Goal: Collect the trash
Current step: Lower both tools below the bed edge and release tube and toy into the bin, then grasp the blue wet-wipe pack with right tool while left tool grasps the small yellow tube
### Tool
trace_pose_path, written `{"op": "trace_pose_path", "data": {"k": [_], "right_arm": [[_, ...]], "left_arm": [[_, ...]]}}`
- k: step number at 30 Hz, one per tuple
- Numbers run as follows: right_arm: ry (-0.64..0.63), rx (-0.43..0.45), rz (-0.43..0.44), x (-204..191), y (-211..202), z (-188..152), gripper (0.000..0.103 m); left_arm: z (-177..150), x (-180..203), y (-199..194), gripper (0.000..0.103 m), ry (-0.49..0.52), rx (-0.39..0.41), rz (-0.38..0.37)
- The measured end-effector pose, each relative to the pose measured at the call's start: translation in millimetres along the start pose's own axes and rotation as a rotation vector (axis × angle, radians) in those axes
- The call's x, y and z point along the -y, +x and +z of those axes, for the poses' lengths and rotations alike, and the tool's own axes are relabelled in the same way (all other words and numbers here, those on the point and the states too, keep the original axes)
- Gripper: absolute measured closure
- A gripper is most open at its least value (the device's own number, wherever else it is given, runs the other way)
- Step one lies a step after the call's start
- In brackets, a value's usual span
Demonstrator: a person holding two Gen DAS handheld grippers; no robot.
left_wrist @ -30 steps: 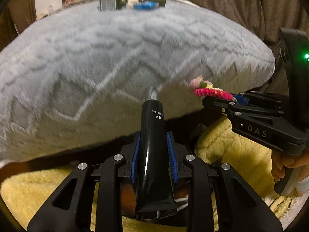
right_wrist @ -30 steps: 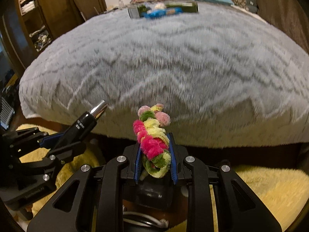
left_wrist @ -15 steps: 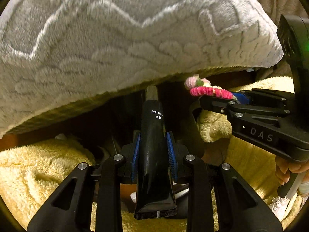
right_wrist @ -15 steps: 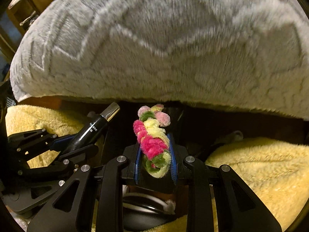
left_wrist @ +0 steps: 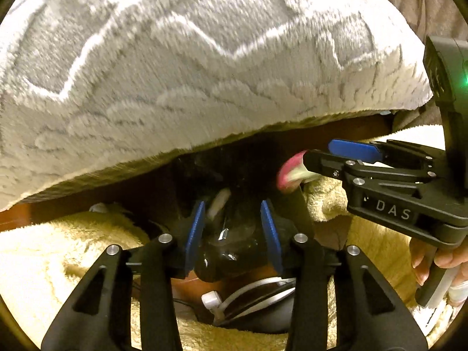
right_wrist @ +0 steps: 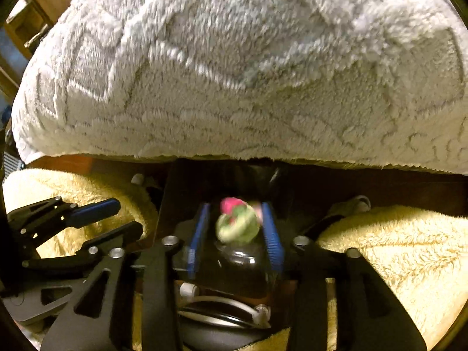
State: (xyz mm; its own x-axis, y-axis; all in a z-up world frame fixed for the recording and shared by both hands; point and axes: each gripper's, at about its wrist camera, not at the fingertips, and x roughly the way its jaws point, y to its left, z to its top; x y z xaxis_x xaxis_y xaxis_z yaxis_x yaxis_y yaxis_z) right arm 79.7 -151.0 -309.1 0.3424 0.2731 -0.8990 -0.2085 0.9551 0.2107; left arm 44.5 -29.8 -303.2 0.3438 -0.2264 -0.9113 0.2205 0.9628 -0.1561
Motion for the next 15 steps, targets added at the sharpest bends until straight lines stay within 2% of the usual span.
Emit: {"op": "trace_pose_path", "data": {"k": [3,4,7,10,12,15], "right_arm": [[0.005,0.036,-0.008,2.7,-14.4,9.0,0.05],[0.005,0.053,-0.015,2.9,-19.9,11.1,0.045],[0.006,0.14,-0.037,4.6,-46.2,21.3,0.031],[0.015,0.268,-0.052,9.0,-83.2,33.9,0.017],[0.019,0.352,-0.082,14.5,-108.3,46.1,0.013],[0.018,0.415,-0.123,23.3,-130.0,68.2,0.01]], "left_arm": [[3.5,0.2,-11.9,0.063,0.002,0.03,0.01],[5.0,0.4,-16.3,0.06,0.003,0.043,0.013],[11.7,-3.4,-37.2,0.053,0.003,0.093,0.018],[22.3,-6.1,-60.5,0.045,0.006,0.154,0.023],[30.4,-7.0,-81.3,0.039,0.016,0.202,0.033],[47.0,-9.5,-101.8,0.033,0.03,0.257,0.05]]}}
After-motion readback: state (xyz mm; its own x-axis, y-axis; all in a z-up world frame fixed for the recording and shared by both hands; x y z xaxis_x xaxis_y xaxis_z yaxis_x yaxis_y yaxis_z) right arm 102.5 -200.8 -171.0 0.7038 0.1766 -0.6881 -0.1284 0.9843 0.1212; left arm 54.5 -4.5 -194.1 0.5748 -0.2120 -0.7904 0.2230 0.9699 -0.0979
